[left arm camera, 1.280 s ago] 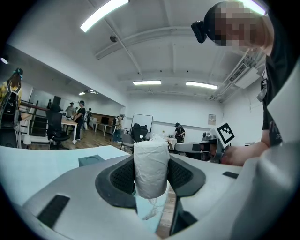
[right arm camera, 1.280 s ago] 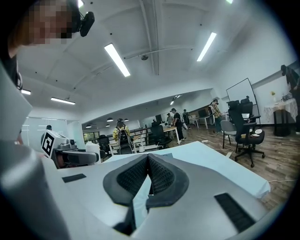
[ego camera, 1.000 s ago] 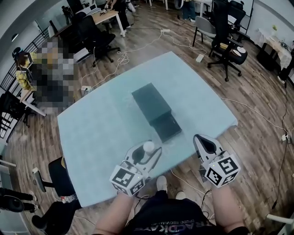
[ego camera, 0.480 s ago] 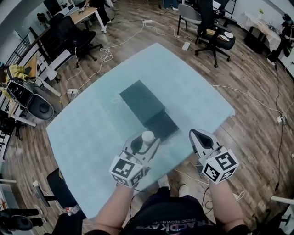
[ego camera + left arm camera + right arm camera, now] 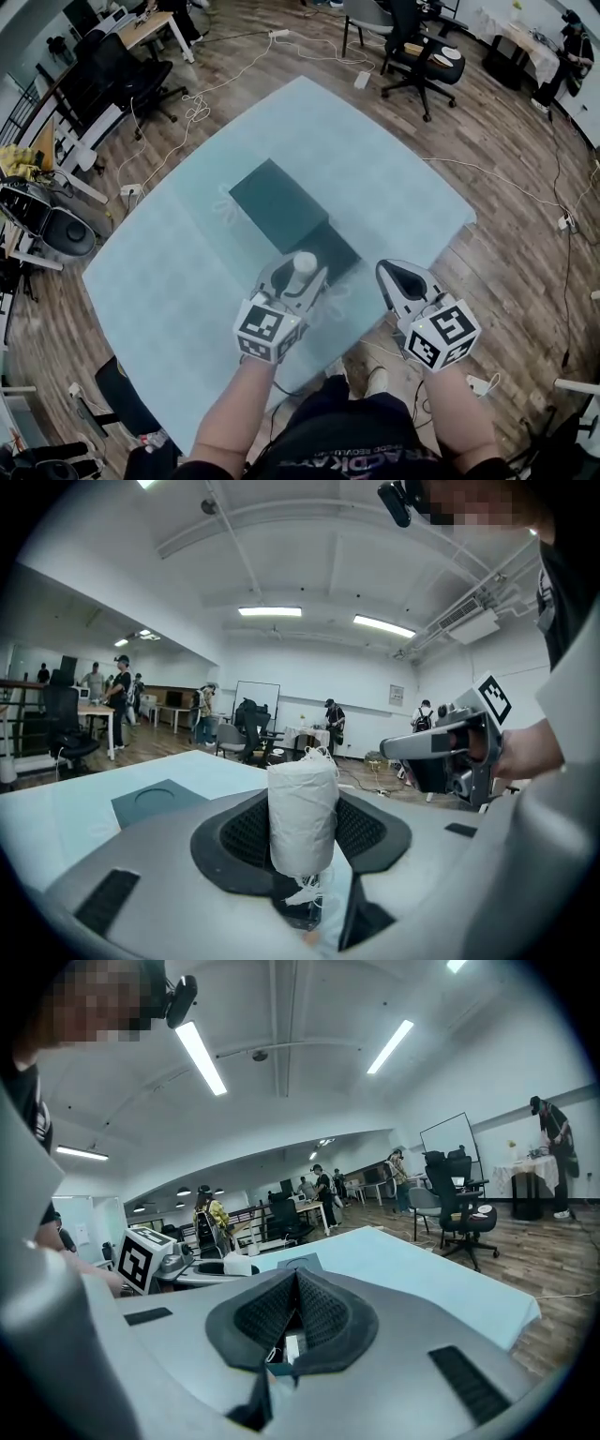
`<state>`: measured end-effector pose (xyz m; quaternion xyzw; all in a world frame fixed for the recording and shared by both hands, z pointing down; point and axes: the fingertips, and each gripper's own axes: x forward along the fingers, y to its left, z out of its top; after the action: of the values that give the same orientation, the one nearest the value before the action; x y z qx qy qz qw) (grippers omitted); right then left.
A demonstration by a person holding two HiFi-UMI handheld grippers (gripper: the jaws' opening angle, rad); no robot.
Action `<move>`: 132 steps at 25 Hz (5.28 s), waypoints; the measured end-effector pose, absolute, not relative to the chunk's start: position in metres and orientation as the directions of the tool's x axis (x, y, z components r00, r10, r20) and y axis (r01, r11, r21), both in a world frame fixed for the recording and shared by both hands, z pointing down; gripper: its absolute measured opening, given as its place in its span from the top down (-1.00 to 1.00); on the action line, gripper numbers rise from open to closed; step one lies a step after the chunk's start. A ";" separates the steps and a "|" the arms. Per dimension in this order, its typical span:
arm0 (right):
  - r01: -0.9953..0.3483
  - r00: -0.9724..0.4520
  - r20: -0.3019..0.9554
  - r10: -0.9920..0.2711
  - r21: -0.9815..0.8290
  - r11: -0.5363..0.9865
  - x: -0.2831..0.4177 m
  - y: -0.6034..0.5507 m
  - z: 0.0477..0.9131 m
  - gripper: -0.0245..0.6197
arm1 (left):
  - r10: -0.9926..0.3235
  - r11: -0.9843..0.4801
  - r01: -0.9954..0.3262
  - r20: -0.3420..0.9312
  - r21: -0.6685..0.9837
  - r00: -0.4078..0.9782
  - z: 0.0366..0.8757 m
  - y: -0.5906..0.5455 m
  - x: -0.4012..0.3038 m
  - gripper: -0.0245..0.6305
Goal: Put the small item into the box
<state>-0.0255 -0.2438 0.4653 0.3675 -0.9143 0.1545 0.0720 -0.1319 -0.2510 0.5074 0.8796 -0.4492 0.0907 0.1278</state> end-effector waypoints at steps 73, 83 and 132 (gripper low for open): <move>-0.723 -0.691 0.318 -0.650 -0.284 0.630 0.006 -0.240 0.506 0.87 | -0.421 -0.718 -0.695 0.820 -0.040 0.388 0.663 -0.274 -0.093 0.28; -0.664 -0.747 0.270 -0.607 -0.270 0.697 0.016 -0.215 0.479 0.87 | -0.565 -0.599 -0.800 0.728 -0.038 0.388 0.600 -0.239 -0.092 0.28; -0.529 -0.849 0.175 -0.499 -0.259 0.808 0.049 -0.018 0.423 0.87 | -0.860 -0.451 -0.887 0.219 0.101 0.462 0.425 0.049 -0.042 0.82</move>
<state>0.0487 -0.0179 0.4234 0.2706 -0.9496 0.1502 0.0494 -0.0422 0.0493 0.4245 0.8490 -0.5142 0.0678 0.1007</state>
